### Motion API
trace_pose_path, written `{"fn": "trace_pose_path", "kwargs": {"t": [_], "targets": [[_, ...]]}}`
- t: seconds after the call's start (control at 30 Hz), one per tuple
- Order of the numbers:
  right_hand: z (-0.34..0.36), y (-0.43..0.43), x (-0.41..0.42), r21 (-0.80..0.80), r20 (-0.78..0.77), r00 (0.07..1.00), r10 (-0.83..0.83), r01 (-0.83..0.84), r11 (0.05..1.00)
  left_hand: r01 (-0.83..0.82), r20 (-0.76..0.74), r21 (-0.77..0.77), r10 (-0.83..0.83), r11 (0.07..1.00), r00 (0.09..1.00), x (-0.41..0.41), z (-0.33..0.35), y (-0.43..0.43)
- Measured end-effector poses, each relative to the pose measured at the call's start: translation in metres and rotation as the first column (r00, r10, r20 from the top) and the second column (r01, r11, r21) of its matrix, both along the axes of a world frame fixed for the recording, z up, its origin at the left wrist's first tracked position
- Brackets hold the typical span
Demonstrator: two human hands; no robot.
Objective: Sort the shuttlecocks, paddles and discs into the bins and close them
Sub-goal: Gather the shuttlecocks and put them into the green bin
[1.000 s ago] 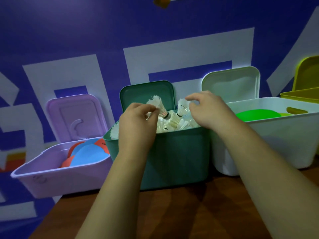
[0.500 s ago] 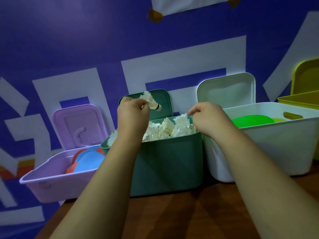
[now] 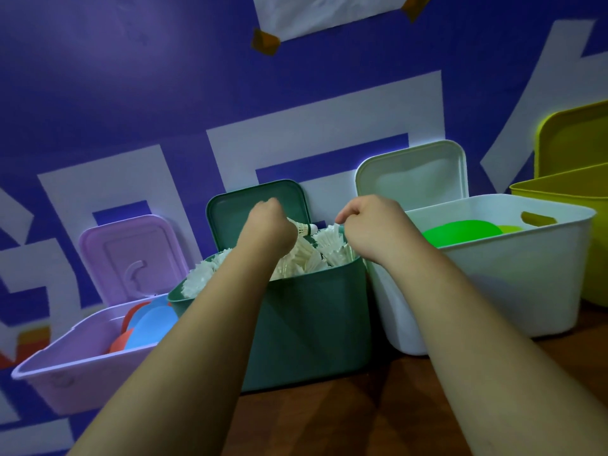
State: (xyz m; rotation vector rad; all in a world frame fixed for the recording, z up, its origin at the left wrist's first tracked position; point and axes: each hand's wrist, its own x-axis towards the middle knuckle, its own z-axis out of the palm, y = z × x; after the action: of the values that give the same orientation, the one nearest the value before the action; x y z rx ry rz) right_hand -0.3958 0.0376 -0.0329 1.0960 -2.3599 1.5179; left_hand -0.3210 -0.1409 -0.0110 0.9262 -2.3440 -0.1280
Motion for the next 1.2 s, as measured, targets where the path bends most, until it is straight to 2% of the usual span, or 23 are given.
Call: {"fn": "trace_pose_path", "kwargs": {"t": [0.07,0.17,0.3,0.43,0.5,0.6,0.7,0.87,1.03,1.2], "targets": [[-0.001,0.0,0.001,-0.009,0.006,1.0,-0.006,0.006,1.0,0.051,0.034,-0.069,-0.049,0.996,0.998,-0.001,0.002,0.0],[-0.004,0.0,0.003,-0.001,0.015,1.0,-0.012,0.012,1.0,0.135,0.21,-0.143,-0.103,0.98,0.972,-0.011,0.007,-0.009],[-0.004,0.004,-0.001,-0.006,0.026,1.0,-0.014,0.015,1.0,0.155,0.467,-0.214,-0.039,0.964,0.884,-0.025,0.014,-0.017],[-0.003,0.006,-0.009,-0.04,0.031,0.999,-0.031,0.032,0.999,0.187,0.654,-0.195,-0.014,0.963,0.756,-0.035,0.012,-0.029],[-0.004,0.006,-0.01,-0.044,0.038,0.999,-0.028,0.03,0.999,0.201,0.677,-0.158,-0.042,0.967,0.735,-0.036,0.007,-0.032],[-0.005,0.003,-0.012,-0.044,0.033,0.999,-0.027,0.028,0.999,0.201,0.573,-0.098,-0.11,0.975,0.812,-0.035,0.005,-0.029],[-0.005,0.003,-0.014,-0.044,0.033,0.999,-0.025,0.026,0.999,0.202,0.359,-0.061,-0.168,0.977,0.918,-0.031,0.008,-0.028],[-0.006,0.007,-0.01,-0.119,0.054,0.998,-0.043,0.049,0.992,0.194,0.116,0.018,-0.195,0.981,0.974,-0.007,0.011,-0.013],[-0.005,0.023,-0.001,-0.231,0.101,0.993,-0.067,0.089,0.969,0.32,-0.167,0.148,-0.295,0.936,0.941,0.03,0.003,0.037],[-0.014,0.087,0.002,-0.255,0.059,0.989,-0.136,0.146,0.956,0.546,-0.454,0.245,-0.403,0.801,0.795,0.03,-0.019,0.118]]}}
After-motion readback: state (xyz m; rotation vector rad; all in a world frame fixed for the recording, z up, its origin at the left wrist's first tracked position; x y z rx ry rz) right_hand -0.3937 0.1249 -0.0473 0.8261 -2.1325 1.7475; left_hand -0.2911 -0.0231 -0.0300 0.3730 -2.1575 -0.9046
